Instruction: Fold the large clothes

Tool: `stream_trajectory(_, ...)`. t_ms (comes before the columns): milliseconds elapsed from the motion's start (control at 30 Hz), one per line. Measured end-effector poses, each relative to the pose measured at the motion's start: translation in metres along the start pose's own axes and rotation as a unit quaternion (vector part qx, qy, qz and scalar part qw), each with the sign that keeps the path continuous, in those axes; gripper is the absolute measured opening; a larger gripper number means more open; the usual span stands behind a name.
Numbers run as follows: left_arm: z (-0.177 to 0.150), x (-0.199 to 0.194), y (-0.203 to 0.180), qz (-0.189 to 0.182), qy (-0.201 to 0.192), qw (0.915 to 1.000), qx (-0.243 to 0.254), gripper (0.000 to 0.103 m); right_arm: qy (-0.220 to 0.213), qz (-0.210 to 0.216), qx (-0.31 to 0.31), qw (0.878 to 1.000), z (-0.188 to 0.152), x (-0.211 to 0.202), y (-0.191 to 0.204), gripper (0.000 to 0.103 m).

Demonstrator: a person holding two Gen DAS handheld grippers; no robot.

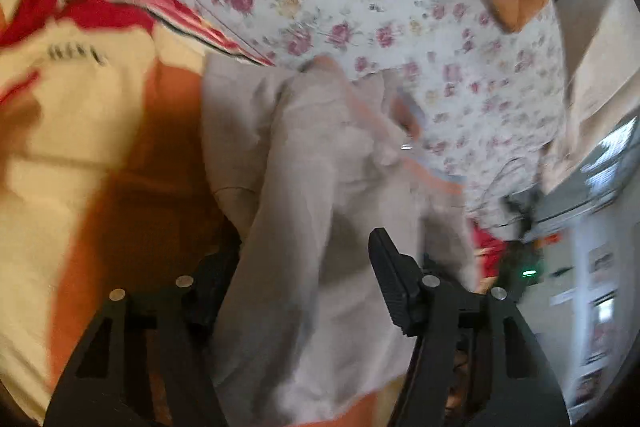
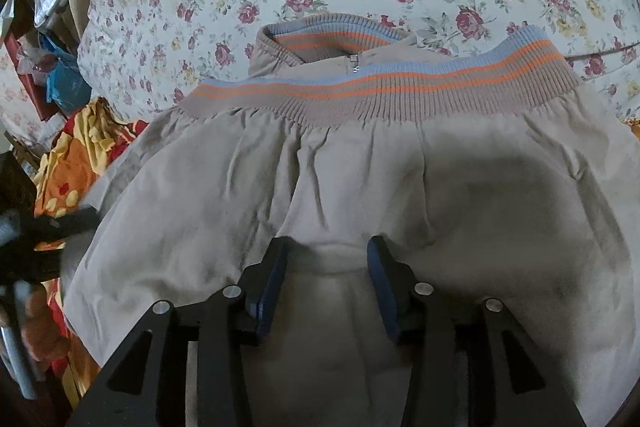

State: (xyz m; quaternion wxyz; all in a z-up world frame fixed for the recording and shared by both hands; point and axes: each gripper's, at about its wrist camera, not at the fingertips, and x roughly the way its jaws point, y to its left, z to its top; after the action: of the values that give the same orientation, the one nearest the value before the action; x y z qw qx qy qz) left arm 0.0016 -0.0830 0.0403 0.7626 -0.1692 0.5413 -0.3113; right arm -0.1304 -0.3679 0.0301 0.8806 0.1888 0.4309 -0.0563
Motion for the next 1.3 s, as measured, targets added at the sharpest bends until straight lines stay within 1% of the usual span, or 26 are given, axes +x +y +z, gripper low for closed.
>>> stream_trajectory(33,0.0,0.003,0.003,0.014,0.003,0.9999,-0.006,0.06,0.001,-0.002,-0.002,1.0,0.001,0.0,0.001,0.045)
stream_trajectory(67,-0.001,0.008,0.01,0.018,0.013,0.9995,-0.024,0.06,0.002,-0.003,-0.003,1.0,0.001,0.001,0.002,0.045)
stream_trajectory(100,-0.002,0.012,0.016,0.014,0.021,0.9989,-0.041,0.06,0.002,-0.004,-0.004,1.0,0.001,0.001,0.002,0.045)
stream_trajectory(133,-0.002,0.013,0.019,0.01,0.017,0.9984,-0.052,0.061,0.002,-0.003,-0.004,1.0,0.001,0.001,0.002,0.045)
stream_trajectory(200,-0.002,0.012,0.015,0.014,0.016,0.9987,-0.047,0.065,0.005,-0.001,-0.002,1.0,0.002,0.0,0.002,0.045)
stream_trajectory(267,-0.003,0.012,0.011,0.019,0.014,0.9991,-0.034,0.073,0.011,-0.001,-0.003,1.0,0.003,0.001,0.002,0.045)
stream_trajectory(333,-0.003,0.015,0.01,0.016,0.012,0.9992,-0.034,0.076,0.016,-0.002,-0.006,1.0,0.003,0.0,0.003,0.045)
stream_trajectory(433,-0.005,0.018,0.005,-0.005,0.013,0.9995,-0.027,0.076,0.013,0.003,0.001,1.0,0.007,-0.01,0.003,0.045)
stream_trajectory(500,-0.005,0.018,0.002,-0.034,0.015,0.9991,-0.021,0.065,-0.011,0.01,0.014,1.0,0.01,-0.022,-0.001,0.045)
stream_trajectory(533,-0.005,0.018,-0.003,-0.043,0.016,0.9988,-0.013,0.052,-0.016,0.006,0.014,1.0,0.011,-0.025,-0.002,0.045)
stream_trajectory(567,-0.006,0.016,-0.009,-0.042,0.012,0.999,0.001,0.04,-0.014,-0.007,0.008,1.0,0.013,-0.025,-0.002,0.044)
stream_trajectory(600,-0.007,0.015,-0.013,-0.037,0.007,0.9992,0.012,0.036,-0.007,-0.029,-0.004,1.0,0.015,-0.021,0.0,0.039)
stream_trajectory(633,-0.007,0.015,-0.016,-0.031,0.003,0.9993,0.021,0.028,-0.001,-0.046,-0.016,0.999,0.015,-0.017,0.002,0.023)
stream_trajectory(667,-0.008,0.017,-0.016,-0.03,0.004,0.9993,0.023,0.021,0.01,-0.065,-0.029,0.997,0.013,-0.008,0.003,0.015)
stream_trajectory(700,-0.009,0.018,-0.016,-0.031,0.006,0.9993,0.02,0.017,0.021,-0.07,-0.035,0.997,0.01,0.003,0.002,0.012)
stream_trajectory(767,-0.009,0.021,-0.014,-0.04,0.008,0.9992,0.007,0.013,0.013,-0.07,-0.047,0.996,0.008,0.007,0.004,0.012)
stream_trajectory(800,-0.009,0.021,-0.014,-0.043,0.006,0.9991,0.0,0.013,0.02,-0.064,-0.043,0.997,0.011,0.004,0.002,0.012)
stream_trajectory(833,-0.009,0.019,-0.015,-0.05,0.006,0.9987,-0.009,0.011,0.026,-0.051,-0.033,0.998,0.013,0.0,-0.001,0.012)
stream_trajectory(900,-0.009,0.011,-0.025,-0.081,0.007,0.9966,-0.012,0.01,0.035,-0.01,0.001,0.999,0.013,-0.018,-0.015,0.014)
stream_trajectory(933,-0.01,0.006,-0.035,-0.091,0.005,0.9959,-0.003,0.01,0.032,0.0,0.011,0.999,0.011,-0.028,-0.021,0.022)
stream_trajectory(967,-0.011,0.0,-0.049,-0.094,0.001,0.9955,0.013,0.01,0.028,0.002,0.016,0.999,0.008,-0.039,-0.029,0.027)
stream_trajectory(1000,-0.012,-0.004,-0.062,-0.096,-0.001,0.995,0.026,0.01,0.026,-0.001,0.017,1.0,0.005,-0.049,-0.034,0.035)
stream_trajectory(1067,-0.011,-0.007,-0.088,-0.109,-0.004,0.9933,0.04,0.009,0.022,-0.005,0.019,1.0,-0.002,-0.071,-0.051,0.036)
stream_trajectory(1200,-0.01,-0.005,-0.144,-0.123,-0.002,0.9899,0.07,0.009,0.013,0.026,0.079,0.996,-0.011,-0.101,-0.088,0.036)
stream_trajectory(1267,-0.012,0.002,-0.177,-0.123,0.004,0.9881,0.092,0.009,-0.005,0.024,0.111,0.994,-0.015,-0.118,-0.105,0.037)
stream_trajectory(1300,-0.015,0.007,-0.193,-0.121,0.008,0.9871,0.104,0.009,-0.027,0.031,0.132,0.99,-0.019,-0.132,-0.116,0.039)
